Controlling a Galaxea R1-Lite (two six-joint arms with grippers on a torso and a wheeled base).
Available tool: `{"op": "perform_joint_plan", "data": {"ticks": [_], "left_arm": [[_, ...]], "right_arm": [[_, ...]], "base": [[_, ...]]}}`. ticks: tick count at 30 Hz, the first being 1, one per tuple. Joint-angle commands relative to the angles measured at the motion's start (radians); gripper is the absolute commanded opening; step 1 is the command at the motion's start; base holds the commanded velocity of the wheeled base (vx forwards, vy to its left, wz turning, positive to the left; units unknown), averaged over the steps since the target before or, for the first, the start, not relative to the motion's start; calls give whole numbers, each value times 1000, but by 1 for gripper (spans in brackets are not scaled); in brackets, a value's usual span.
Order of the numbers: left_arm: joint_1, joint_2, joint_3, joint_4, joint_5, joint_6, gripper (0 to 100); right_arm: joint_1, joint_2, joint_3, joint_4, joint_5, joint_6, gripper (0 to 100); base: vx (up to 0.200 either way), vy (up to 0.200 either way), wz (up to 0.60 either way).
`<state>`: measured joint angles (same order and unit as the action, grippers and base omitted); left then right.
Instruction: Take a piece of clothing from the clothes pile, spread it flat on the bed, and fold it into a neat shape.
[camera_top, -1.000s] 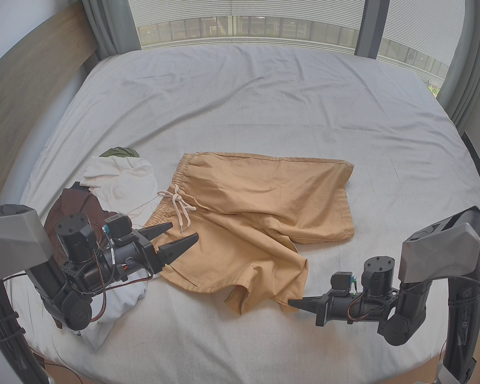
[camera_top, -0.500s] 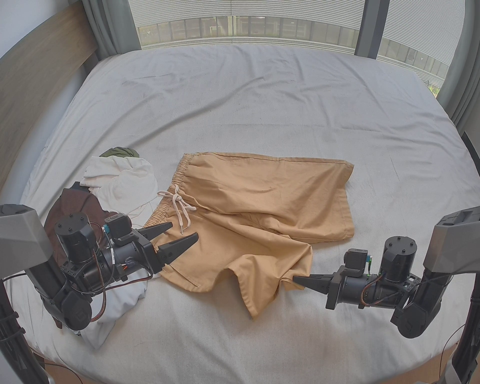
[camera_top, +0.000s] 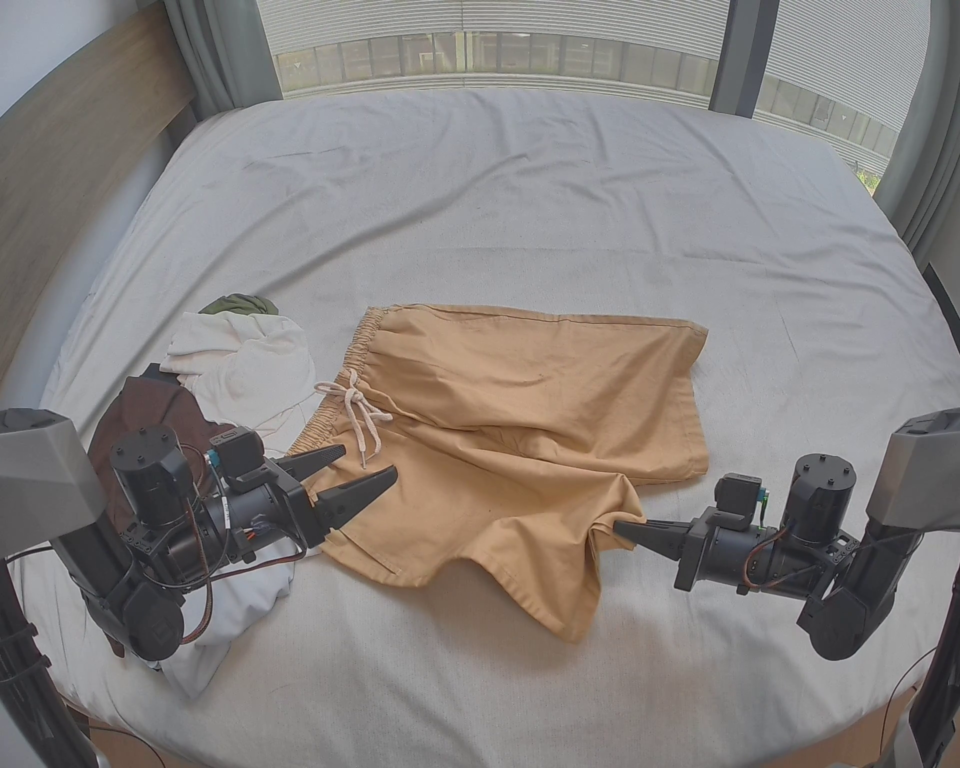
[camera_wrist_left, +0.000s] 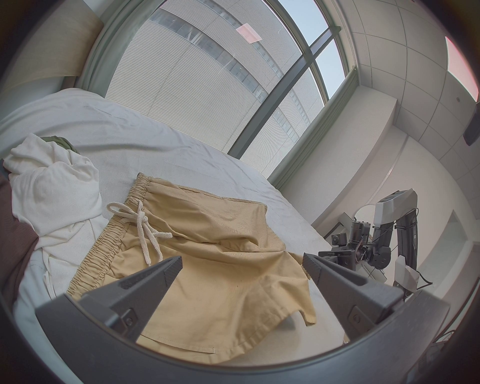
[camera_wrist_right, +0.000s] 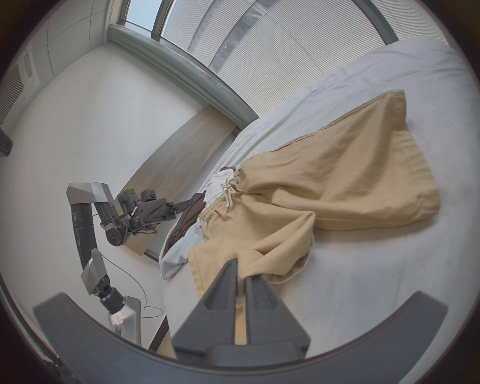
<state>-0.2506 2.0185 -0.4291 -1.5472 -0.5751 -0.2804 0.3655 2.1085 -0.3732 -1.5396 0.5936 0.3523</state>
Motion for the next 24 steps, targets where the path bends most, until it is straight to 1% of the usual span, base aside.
{"op": "perform_joint_plan", "data": {"ticks": [1, 5, 8, 14, 15, 18, 20, 24], "left_arm": [[-1, 2, 0, -1, 0, 0, 100], [-2, 3, 3, -1, 0, 0, 100], [-2, 5, 3, -1, 0, 0, 100], [-4, 5, 6, -1, 0, 0, 100], [-4, 5, 6, -1, 0, 0, 100], [-4, 5, 7, -1, 0, 0, 100], [-4, 6, 7, -1, 0, 0, 100], [-4, 11, 7, -1, 0, 0, 100]], "right_arm": [[-40, 18, -3, -1, -2, -4, 0], [-68, 39, -3, -1, -2, -21, 0], [-68, 48, 8, 1, 0, -50, 0], [-68, 65, 10, 1, 0, -72, 0], [-68, 65, 10, 1, 0, -72, 100], [-74, 62, 4, 1, -2, -69, 100], [-99, 64, 8, 1, 0, -70, 100], [-122, 67, 11, 12, 0, -70, 100]], "base": [[0, 0, 0], [0, 0, 0], [0, 0, 0], [0, 0, 0], [0, 0, 0], [0, 0, 0], [0, 0, 0], [0, 0, 0]]}}
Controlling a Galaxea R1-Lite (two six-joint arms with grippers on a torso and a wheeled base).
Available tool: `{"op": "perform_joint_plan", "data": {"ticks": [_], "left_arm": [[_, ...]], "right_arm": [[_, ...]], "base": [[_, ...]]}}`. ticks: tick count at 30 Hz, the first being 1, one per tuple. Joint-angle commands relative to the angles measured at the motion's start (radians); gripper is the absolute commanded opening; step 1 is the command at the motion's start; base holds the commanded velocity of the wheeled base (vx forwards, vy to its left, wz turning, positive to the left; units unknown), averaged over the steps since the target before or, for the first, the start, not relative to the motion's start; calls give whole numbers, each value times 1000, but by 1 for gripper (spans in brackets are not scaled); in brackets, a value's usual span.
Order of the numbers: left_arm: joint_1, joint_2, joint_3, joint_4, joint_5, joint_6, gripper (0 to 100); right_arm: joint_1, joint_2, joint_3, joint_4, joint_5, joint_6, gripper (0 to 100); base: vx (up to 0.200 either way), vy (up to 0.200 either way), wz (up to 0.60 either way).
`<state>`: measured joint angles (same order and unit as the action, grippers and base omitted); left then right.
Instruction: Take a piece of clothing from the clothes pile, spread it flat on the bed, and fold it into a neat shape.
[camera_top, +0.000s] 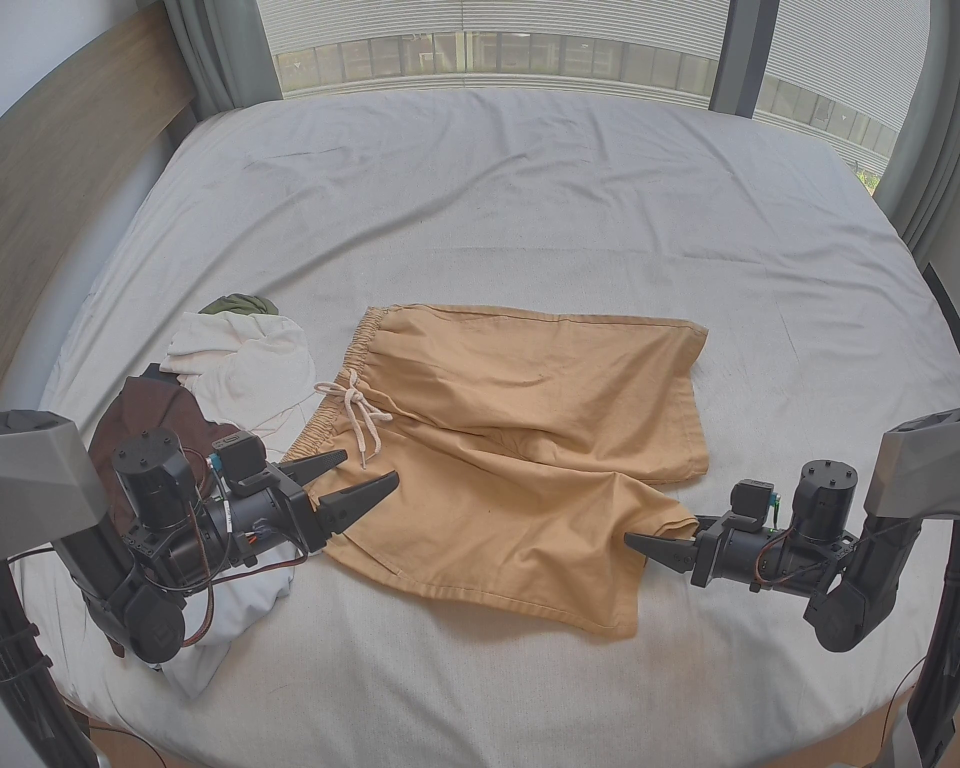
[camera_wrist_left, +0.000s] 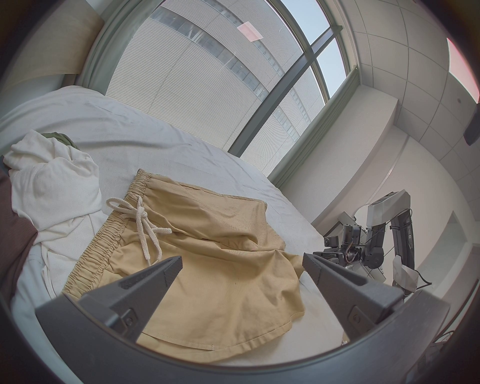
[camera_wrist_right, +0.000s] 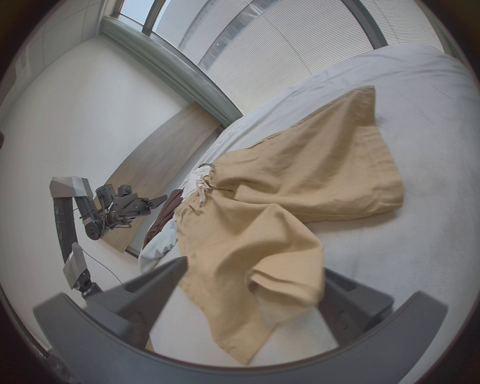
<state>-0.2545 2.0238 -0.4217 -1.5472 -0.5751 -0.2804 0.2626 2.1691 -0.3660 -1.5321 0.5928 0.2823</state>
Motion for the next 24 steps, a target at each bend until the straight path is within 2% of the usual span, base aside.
{"op": "perform_joint_plan", "data": {"ticks": [1, 12, 24], "left_arm": [[0, 6, 0, -1, 0, 0, 100], [-3, 19, 0, -1, 0, 14, 100], [-3, 18, -2, -1, 0, 14, 100]], "right_arm": [[-25, 12, 5, 6, 1, -2, 100], [-20, 60, 47, 9, 1, -2, 100], [-108, -26, -4, 9, 2, 8, 100]], "base": [[0, 0, 0], [0, 0, 0], [0, 0, 0]]}}
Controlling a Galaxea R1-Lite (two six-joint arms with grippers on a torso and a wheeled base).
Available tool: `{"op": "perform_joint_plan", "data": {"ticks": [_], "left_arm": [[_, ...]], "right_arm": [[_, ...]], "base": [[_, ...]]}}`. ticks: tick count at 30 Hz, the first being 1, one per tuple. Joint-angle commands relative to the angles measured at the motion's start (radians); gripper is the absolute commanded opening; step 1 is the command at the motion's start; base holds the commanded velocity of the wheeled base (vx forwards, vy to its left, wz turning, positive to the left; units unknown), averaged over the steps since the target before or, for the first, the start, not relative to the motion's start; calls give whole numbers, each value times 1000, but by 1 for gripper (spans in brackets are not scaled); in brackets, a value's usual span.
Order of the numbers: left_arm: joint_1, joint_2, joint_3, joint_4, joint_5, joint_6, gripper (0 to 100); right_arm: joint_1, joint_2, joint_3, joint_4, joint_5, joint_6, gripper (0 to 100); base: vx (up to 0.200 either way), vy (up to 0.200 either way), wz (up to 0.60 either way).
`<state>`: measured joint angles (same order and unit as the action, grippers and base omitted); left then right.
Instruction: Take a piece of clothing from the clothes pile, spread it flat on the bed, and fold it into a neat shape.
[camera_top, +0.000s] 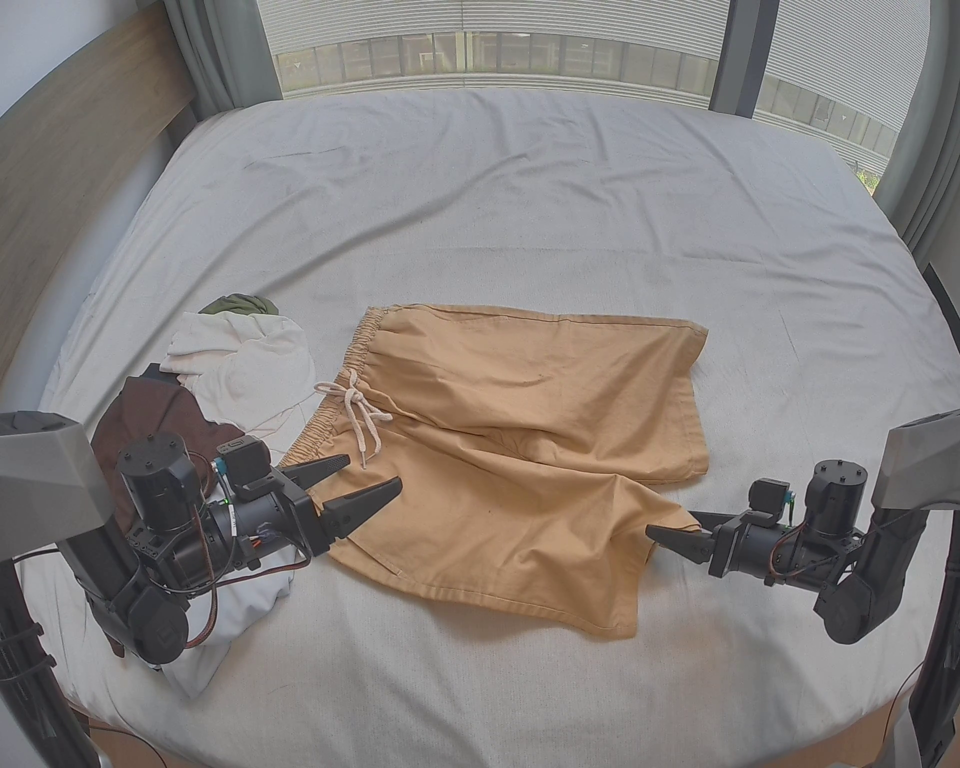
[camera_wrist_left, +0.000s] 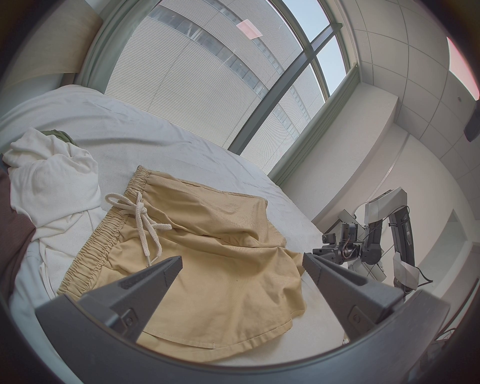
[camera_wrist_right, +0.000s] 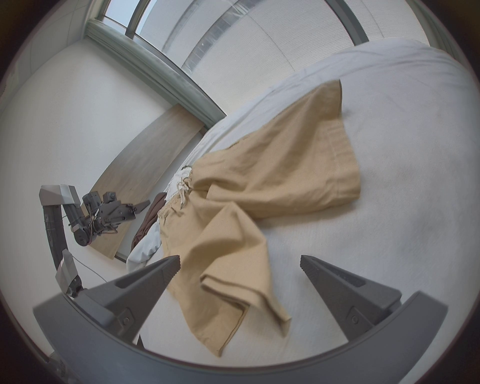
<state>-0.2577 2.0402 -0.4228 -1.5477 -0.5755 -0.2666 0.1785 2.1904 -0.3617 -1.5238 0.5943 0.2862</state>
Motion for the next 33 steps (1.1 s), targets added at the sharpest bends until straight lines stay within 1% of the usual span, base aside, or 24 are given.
{"op": "perform_joint_plan", "data": {"ticks": [1, 11, 14, 15, 17, 21, 23, 25, 29, 31, 32, 33], "left_arm": [[0, 2, -1, 0, 0, 0, 100], [0, 3, -1, 0, 0, 1, 100], [0, 5, -1, 0, 0, 1, 100], [0, 5, -1, 0, 0, 1, 100], [0, 6, 1, 0, 0, 1, 100], [0, 11, -1, 0, 0, 1, 100], [1, 11, -1, 0, 0, 1, 100], [1, 11, -1, 0, 0, 1, 100], [1, 11, -1, 0, 0, 1, 100], [1, 11, -1, -2, 0, 1, 100], [1, 11, -1, 0, 0, 1, 100], [1, 11, -1, 0, 0, 1, 100]], "right_arm": [[-24, -57, -8, -1, 1, 4, 100], [-16, -170, 6, 13, 1, 4, 100], [-7, -235, 18, 102, 1, 2, 100], [-7, -235, 18, 102, 1, 2, 100], [12, -273, 43, 194, 1, -18, 100], [42, -313, 73, 271, 1, -56, 100], [47, -319, 75, 283, 1, -58, 100], [64, -353, 75, 338, 1, -59, 100], [68, -400, 75, 432, 1, -74, 100], [70, -411, 75, 449, 1, -81, 100], [72, -426, 73, 496, -1, -91, 100], [73, -431, 73, 508, -1, -94, 100]], "base": [[0, 0, 0], [0, 0, 0], [0, 0, 0], [0, 0, 0], [0, 0, 0], [0, 0, 0], [0, 0, 0], [0, 0, 0], [0, 0, 0], [0, 0, 0], [0, 0, 0], [0, 0, 0]]}}
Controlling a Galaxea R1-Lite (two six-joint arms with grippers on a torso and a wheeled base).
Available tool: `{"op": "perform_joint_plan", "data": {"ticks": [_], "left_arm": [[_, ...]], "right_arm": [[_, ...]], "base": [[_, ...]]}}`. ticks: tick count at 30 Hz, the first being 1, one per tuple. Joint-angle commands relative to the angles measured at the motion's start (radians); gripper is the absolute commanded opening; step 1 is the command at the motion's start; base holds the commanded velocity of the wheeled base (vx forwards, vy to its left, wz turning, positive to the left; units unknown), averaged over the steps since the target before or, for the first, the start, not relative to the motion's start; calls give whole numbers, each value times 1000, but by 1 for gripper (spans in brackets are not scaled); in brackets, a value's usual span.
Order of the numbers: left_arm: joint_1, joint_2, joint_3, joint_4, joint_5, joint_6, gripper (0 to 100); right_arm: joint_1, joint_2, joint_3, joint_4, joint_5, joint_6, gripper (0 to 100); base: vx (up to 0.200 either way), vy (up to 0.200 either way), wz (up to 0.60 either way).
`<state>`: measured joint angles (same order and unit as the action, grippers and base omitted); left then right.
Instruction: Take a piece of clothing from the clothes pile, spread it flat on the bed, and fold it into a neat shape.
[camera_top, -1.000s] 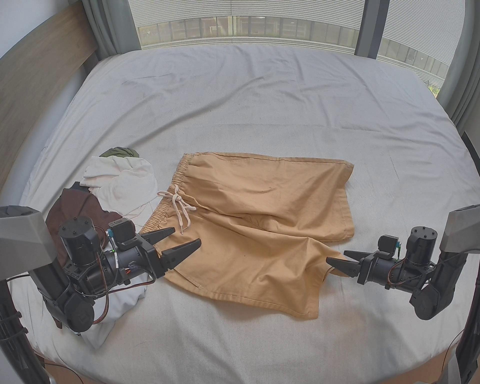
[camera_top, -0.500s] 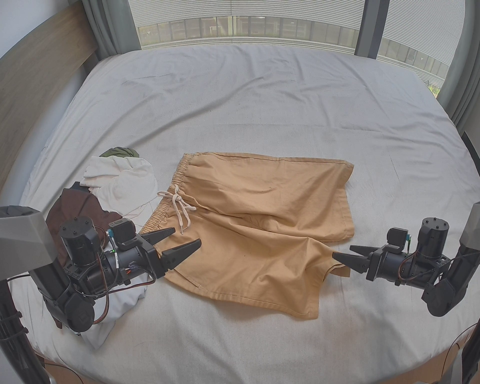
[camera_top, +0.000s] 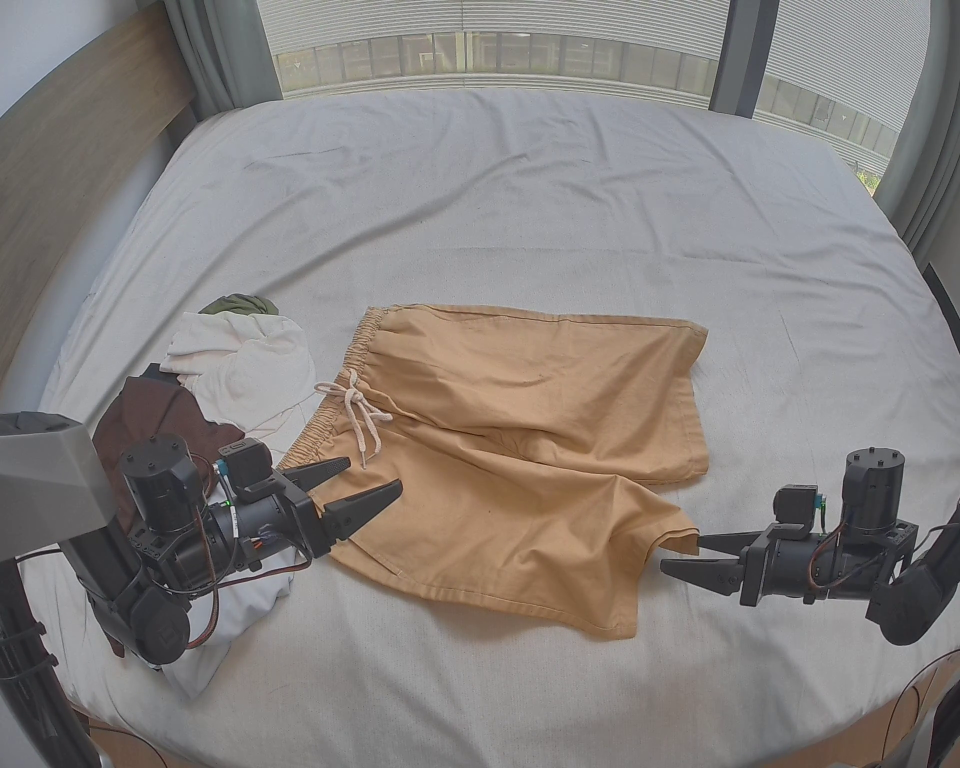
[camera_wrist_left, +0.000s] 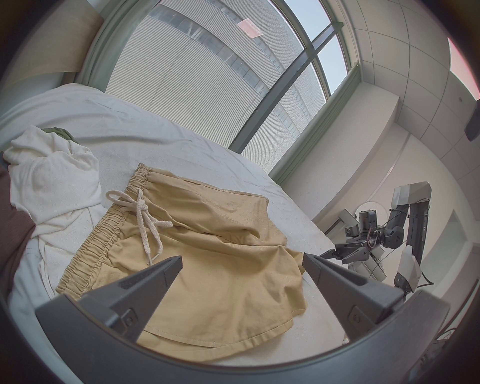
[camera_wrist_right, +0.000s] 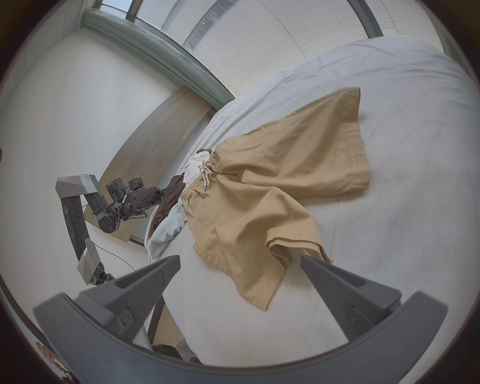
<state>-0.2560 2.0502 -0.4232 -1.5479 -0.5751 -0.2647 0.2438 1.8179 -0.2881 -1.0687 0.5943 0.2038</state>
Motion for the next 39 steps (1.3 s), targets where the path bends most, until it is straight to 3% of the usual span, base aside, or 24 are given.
{"op": "perform_joint_plan", "data": {"ticks": [1, 11, 24, 35, 39], "left_arm": [[0, 1, 0, -1, 0, -1, 100], [0, -1, 0, 0, 0, 1, 100], [3, -1, 0, 0, 0, 1, 100], [3, -2, 1, -1, 0, 1, 100], [3, -1, 1, 0, 0, 1, 100]], "right_arm": [[9, -60, 0, 59, -1, -12, 100], [3, 124, -22, -2, -8, 3, 100], [3, 380, -40, -274, -21, 72, 100], [3, 466, -79, -470, -37, 178, 100], [9, 459, -60, -468, -37, 195, 100]], "base": [[0, 0, 0], [0, 0, 0], [0, 0, 0], [0, 0, 0], [0, 0, 0]]}}
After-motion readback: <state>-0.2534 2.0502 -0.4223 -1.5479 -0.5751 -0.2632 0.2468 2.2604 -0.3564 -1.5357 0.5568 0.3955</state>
